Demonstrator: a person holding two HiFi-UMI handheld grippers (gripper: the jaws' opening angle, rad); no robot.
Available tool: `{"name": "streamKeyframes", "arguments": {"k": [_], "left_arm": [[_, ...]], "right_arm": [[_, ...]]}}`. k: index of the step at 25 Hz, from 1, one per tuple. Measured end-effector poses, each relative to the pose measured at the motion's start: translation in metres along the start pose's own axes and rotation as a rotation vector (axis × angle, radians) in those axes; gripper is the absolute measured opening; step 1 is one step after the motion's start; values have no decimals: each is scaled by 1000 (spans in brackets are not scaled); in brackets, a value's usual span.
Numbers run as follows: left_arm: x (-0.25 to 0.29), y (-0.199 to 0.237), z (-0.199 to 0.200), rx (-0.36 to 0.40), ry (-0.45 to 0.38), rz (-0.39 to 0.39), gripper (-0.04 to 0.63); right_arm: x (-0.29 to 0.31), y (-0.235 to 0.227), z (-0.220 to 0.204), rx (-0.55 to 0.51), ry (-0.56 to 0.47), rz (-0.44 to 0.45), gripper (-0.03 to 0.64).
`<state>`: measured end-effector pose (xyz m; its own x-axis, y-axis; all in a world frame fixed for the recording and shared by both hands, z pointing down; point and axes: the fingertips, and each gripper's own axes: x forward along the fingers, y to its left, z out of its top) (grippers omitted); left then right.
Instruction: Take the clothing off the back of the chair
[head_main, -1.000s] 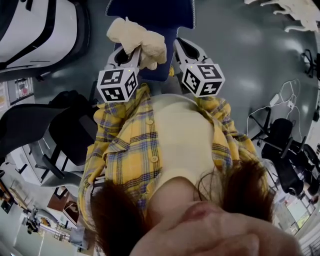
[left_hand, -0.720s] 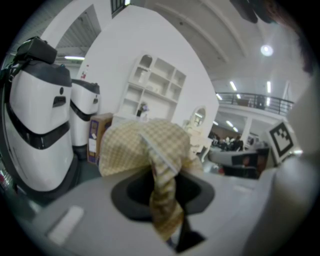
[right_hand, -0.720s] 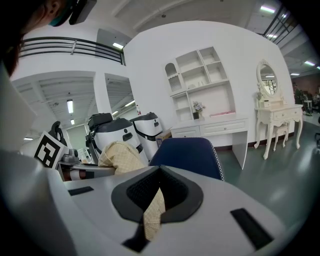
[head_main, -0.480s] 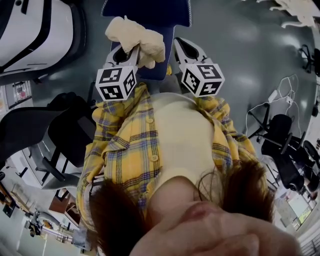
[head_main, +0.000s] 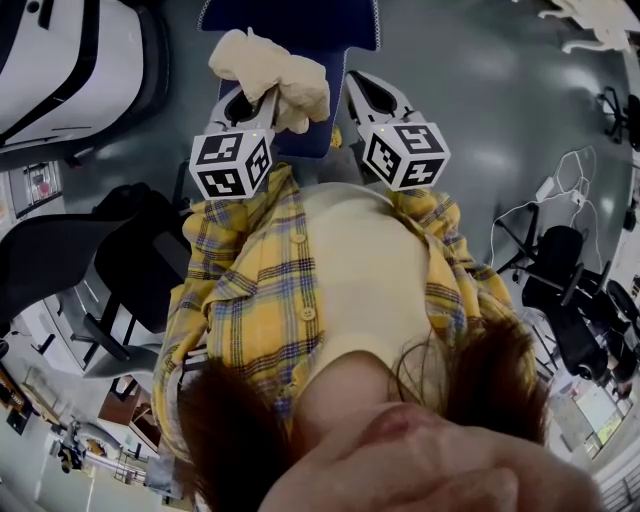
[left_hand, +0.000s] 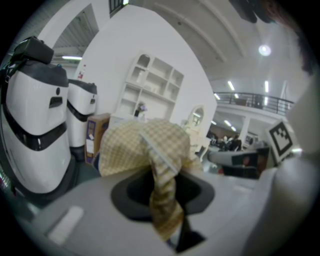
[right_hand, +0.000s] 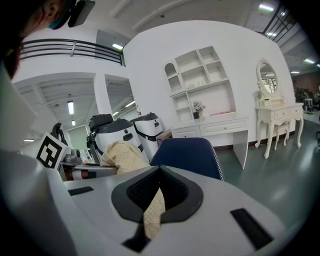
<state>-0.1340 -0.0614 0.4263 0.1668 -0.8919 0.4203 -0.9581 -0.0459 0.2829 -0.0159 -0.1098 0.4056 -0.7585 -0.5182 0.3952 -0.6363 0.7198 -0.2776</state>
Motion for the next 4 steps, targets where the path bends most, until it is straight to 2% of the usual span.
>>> {"name": "streamKeyframes", "arguments": {"k": [4], "left_arm": [[2,1,1,5,1,-4,92]], "right_arm": [[3,-1,1,2,0,0,14]]}}
